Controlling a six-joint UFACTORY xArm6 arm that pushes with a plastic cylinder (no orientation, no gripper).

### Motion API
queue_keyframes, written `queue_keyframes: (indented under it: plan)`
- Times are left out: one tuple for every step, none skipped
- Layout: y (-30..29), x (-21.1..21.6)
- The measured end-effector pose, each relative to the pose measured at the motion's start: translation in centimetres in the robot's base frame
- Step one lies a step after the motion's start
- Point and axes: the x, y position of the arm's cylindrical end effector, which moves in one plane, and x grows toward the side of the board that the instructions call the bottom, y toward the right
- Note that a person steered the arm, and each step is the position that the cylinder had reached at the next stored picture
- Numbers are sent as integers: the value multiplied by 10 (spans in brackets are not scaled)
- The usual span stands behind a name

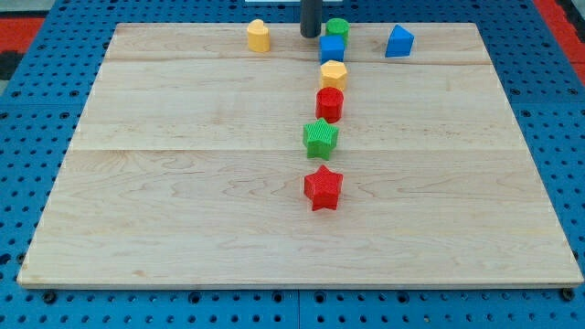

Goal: Slide the yellow heart towards the top left

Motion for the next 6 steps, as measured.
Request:
queue_keyframes:
  plan:
    - [-47,25]
    - [-115,36]
    - [-104,-3]
    - [-106,-3]
    - [-121,31]
    - [-142,20]
